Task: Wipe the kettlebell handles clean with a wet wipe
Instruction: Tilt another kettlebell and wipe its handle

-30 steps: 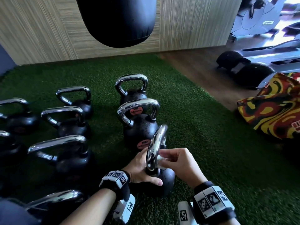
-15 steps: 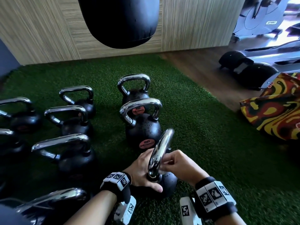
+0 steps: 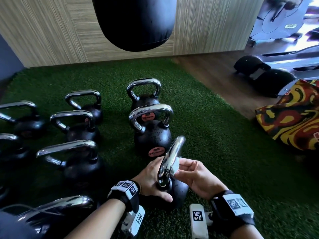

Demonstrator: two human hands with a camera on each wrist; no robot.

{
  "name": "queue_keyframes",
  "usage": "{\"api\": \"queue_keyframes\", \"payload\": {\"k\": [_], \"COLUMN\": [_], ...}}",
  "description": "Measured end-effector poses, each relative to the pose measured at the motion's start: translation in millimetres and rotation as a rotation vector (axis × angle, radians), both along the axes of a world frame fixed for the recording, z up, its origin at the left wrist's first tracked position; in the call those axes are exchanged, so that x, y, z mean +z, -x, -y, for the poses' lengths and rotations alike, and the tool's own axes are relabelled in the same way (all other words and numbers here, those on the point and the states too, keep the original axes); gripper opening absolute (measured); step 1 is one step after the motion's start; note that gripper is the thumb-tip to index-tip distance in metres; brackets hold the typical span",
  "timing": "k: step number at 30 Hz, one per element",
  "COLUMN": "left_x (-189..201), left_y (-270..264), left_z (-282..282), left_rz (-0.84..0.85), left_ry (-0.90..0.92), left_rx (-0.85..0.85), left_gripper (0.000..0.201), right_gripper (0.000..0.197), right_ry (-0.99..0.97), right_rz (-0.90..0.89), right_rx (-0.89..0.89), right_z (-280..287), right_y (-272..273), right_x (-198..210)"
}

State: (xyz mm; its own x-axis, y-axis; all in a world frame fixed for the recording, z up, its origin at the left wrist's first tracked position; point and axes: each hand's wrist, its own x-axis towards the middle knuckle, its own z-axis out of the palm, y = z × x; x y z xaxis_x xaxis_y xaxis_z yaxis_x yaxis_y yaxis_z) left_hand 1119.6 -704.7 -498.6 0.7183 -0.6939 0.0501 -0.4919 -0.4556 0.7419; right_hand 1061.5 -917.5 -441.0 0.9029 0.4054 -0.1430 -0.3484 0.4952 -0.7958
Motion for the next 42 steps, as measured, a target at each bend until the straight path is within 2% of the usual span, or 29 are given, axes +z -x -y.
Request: {"api": "queue_keyframes", "payload": {"k": [3,7,9,11,12,15,17,21,26,29,33,36,42], "left_x": [1,4,5,6,7,5,2,6,2,3,-1,-2,0], "left_y": [1,4,5,6,7,9,10,13,17,18,16,17,28], "left_z": [-1,-1,-1,0,-1,-1,-3,-5,-8,-9,-9,-9,-15], "left_rz": [-0.049,-0.054,-0.074,-0.01,0.011,0.012,0.011,0.01,0.035,0.054,0.094,0.097,0.104], "left_ry": [0.019,0.049,0.037,0.019,0.021,0.04,0.026,0.031,0.039,0.032,0.015,0.034,0.047], "left_rx": [-0.016,-0.011,-0.005,0.002,0.0,0.008,0.016,0.017,0.007,0.004,0.002,-0.007,0.004], "left_gripper": [0.123,0.127,0.127,0.129,0.129,0.129,0.135,0.134,0.135,0.134,0.133,0.131,0.136], "right_gripper": [0.029,0.028,0.035,0.043,0.04,0.021,0.017,0.016,0.017,0.016,0.011,0.012,0.02], "right_ry": [0.043,0.067,0.11,0.179,0.227,0.449,0.577,0.629,0.733,0.732,0.821,0.88,0.983], "right_rz": [0.033,0.033,0.037,0.039,0.036,0.009,-0.041,-0.095,-0.034,-0.092,-0.213,-0.232,-0.243], "right_rx": [-0.052,-0.31,-0.358,-0.365,-0.396,-0.622,-0.773,-0.908,-0.96,-0.979,-0.976,-0.975,-0.743], "right_z": [-3,-16,-18,-20,-21,-27,-30,-36,-38,-38,-45,-46,-43], "right_y": [3,-8,-10,-8,-7,-13,-22,-26,-23,-31,-36,-38,-33], "right_x": [3,4,7,8,8,3,-1,-2,4,-2,-3,-3,-7]}}
